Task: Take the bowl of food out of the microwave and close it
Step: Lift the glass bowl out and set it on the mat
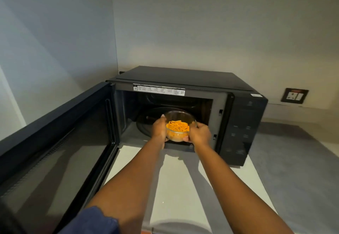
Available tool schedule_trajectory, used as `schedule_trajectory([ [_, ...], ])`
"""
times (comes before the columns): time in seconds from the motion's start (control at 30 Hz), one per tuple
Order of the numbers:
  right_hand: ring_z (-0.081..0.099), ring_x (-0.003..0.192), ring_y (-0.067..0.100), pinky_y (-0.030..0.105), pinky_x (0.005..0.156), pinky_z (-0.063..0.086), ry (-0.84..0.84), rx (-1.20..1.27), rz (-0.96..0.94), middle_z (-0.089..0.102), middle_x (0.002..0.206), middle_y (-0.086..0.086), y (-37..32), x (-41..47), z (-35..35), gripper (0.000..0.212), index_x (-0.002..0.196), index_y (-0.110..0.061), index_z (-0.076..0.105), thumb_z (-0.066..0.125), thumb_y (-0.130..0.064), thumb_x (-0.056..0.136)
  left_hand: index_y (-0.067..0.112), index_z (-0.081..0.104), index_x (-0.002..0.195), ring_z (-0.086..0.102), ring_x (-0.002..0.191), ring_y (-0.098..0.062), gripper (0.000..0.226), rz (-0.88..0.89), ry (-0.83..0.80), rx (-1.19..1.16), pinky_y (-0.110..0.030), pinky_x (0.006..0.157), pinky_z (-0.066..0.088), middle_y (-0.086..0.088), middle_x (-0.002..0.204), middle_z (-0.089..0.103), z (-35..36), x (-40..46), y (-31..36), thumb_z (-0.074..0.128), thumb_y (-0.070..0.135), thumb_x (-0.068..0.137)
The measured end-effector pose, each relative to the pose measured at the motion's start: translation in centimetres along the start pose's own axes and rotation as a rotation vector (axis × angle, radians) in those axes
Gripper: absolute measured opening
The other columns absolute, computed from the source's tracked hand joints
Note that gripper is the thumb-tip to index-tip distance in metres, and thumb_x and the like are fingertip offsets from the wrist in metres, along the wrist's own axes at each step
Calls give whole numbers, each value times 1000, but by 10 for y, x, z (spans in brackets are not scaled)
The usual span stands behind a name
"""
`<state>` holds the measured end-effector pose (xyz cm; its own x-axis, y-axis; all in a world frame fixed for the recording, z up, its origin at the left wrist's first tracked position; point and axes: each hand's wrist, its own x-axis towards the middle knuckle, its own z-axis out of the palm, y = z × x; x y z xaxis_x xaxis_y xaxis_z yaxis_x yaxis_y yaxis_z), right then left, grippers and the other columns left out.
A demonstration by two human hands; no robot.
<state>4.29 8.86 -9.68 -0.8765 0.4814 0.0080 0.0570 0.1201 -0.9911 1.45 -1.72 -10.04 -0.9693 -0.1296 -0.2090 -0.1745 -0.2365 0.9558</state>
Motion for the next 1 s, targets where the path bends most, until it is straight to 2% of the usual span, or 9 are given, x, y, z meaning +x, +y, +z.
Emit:
schedule_trajectory([
  [0.1, 56, 44, 12, 22, 44, 51, 60, -40, -13, 65, 94, 10, -2, -19, -20, 29, 115, -10, 61, 45, -22, 94, 12, 56, 124, 57, 115, -34, 44, 18, -22, 92, -44, 88, 50, -17, 126, 60, 4, -21, 1, 33, 39, 98],
  [0.2, 56, 49, 10, 22, 51, 51, 119, -59, 15, 65, 96, 9, -3, -32, -44, 31, 116, -10, 59, 45, -27, 95, 11, 60, 119, 59, 112, -34, 42, 27, -58, 143, -45, 88, 51, -16, 124, 62, 13, -38, -1, 34, 38, 98],
  [0.27, 57, 50, 12, 23, 51, 51, 163, -52, 27, 63, 90, 6, -4, -40, -60, 30, 113, -10, 61, 45, -28, 94, 10, 62, 114, 61, 109, -33, 41, 18, -95, 154, -45, 87, 52, -16, 122, 64, 19, -50, -4, 35, 36, 98],
  [0.4, 65, 69, 25, 38, 69, 58, 267, -103, 14, 68, 96, 12, -1, -51, -90, 30, 110, -9, 64, 44, -27, 94, 9, 64, 111, 63, 102, -32, 37, 37, -166, 211, -41, 78, 54, -16, 117, 66, 40, -70, -11, 38, 32, 98],
  [0.53, 65, 94, 37, 45, 83, 56, 358, -160, 12, 68, 107, 19, 5, -59, -125, 33, 112, -9, 62, 40, -26, 96, 6, 65, 108, 62, 86, -27, 35, 37, -253, 278, -41, 77, 56, -12, 95, 64, 68, -91, -22, 41, 29, 97],
  [0.63, 65, 93, 39, 45, 83, 54, 405, -210, 5, 69, 102, 23, 12, -62, -148, 35, 106, -8, 64, 36, -26, 95, 6, 63, 105, 58, 86, -26, 30, 5, -336, 273, -44, 82, 54, -13, 94, 61, 89, -101, -29, 43, 26, 97],
  [0.77, 63, 70, 34, 40, 72, 53, 478, -223, 21, 65, 84, 18, 21, -63, -181, 36, 103, -6, 64, 36, -26, 97, 4, 62, 112, 58, 88, -27, 32, -9, -425, 320, -42, 81, 54, -22, 109, 66, 118, -109, -44, 44, 25, 96],
  [0.9, 65, 88, 42, 51, 83, 53, 509, -242, 15, 68, 93, 22, 34, -60, -213, 33, 100, -6, 65, 39, -25, 95, 2, 62, 113, 61, 91, -29, 32, -32, -500, 363, -48, 84, 56, -22, 115, 65, 149, -114, -65, 45, 23, 96],
  [1.0, 64, 87, 42, 51, 82, 53, 542, -264, 25, 69, 94, 21, 47, -53, -237, 32, 94, -5, 66, 40, -23, 94, 2, 59, 118, 58, 83, -23, 34, -54, -555, 401, -45, 79, 54, -18, 105, 63, 172, -118, -81, 44, 22, 96],
])
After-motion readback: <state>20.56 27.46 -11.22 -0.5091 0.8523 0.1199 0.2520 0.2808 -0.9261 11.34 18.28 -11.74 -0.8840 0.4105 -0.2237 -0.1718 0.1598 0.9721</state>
